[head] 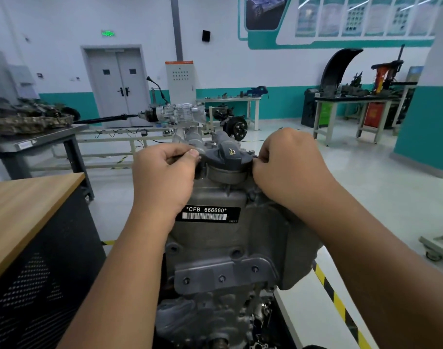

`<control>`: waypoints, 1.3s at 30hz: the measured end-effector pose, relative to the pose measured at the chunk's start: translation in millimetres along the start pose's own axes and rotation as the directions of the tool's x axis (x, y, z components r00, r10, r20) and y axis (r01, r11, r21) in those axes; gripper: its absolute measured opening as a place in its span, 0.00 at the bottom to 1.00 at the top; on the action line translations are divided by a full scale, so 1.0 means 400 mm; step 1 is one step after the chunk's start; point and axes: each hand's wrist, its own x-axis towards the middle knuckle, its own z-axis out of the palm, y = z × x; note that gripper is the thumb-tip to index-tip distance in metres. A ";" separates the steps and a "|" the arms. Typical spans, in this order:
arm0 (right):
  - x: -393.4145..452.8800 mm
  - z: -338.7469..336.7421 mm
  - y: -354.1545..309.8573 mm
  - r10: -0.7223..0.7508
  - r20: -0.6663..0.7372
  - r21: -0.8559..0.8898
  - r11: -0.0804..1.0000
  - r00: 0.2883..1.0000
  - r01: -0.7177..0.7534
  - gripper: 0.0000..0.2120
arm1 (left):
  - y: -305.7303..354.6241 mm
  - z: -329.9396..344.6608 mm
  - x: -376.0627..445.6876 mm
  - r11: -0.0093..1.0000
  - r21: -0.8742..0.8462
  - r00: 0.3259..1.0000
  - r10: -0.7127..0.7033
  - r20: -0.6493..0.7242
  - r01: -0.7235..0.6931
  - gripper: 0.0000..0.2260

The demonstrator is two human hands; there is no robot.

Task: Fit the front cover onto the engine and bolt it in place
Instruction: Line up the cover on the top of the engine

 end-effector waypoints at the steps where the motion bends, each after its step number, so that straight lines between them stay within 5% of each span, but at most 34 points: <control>1: 0.000 -0.002 -0.003 -0.004 0.009 -0.012 1.000 1.000 0.004 0.08 | 0.000 0.000 0.001 1.000 -0.006 1.000 0.001 0.001 -0.001 0.10; 7: -0.009 -0.014 -0.030 -0.061 0.025 -0.091 0.994 0.998 0.063 0.18 | 0.003 -0.005 -0.005 0.999 -0.039 1.000 0.002 0.016 -0.002 0.08; 21: -0.017 -0.003 -0.040 -0.168 0.050 -0.302 0.937 0.985 0.175 0.21 | 0.013 0.007 0.009 0.999 0.026 0.998 -0.045 0.045 0.044 0.11; 26: -0.004 -0.037 -0.017 -0.177 0.024 -0.229 0.957 0.984 0.177 0.22 | 0.020 0.008 0.002 0.999 0.028 0.999 -0.045 0.023 0.045 0.11; 30: 0.015 -0.031 0.003 -0.083 0.060 -0.117 0.989 0.995 0.090 0.06 | 0.020 0.007 0.000 0.999 0.017 0.998 -0.048 0.029 0.047 0.11; 35: 0.003 -0.018 -0.025 -0.117 0.052 -0.201 0.972 0.992 0.125 0.20 | 0.014 0.007 0.008 0.997 0.025 0.997 -0.068 0.020 0.067 0.09; 39: 0.010 -0.015 -0.012 -0.092 0.064 -0.201 0.974 0.994 0.104 0.16 | 0.016 0.007 0.005 0.998 0.014 0.997 -0.069 0.021 0.069 0.10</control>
